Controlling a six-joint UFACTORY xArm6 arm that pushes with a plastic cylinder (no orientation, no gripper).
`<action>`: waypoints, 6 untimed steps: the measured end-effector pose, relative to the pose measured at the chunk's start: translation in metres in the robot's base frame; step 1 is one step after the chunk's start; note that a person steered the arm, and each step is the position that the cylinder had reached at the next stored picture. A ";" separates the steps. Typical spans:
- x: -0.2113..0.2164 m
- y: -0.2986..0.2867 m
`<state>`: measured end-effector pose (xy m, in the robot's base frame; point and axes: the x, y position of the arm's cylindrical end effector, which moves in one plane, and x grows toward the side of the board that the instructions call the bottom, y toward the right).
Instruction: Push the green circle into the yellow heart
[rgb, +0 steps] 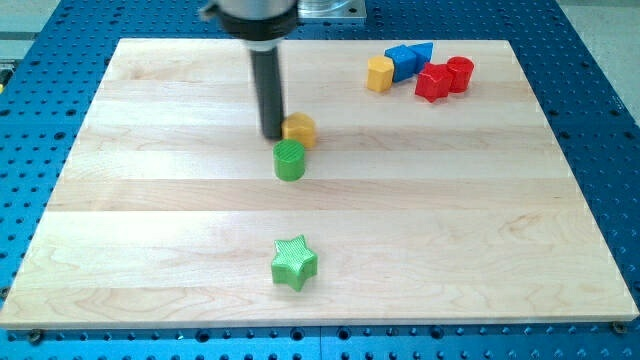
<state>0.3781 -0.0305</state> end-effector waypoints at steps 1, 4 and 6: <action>-0.006 0.027; 0.076 -0.058; 0.077 -0.004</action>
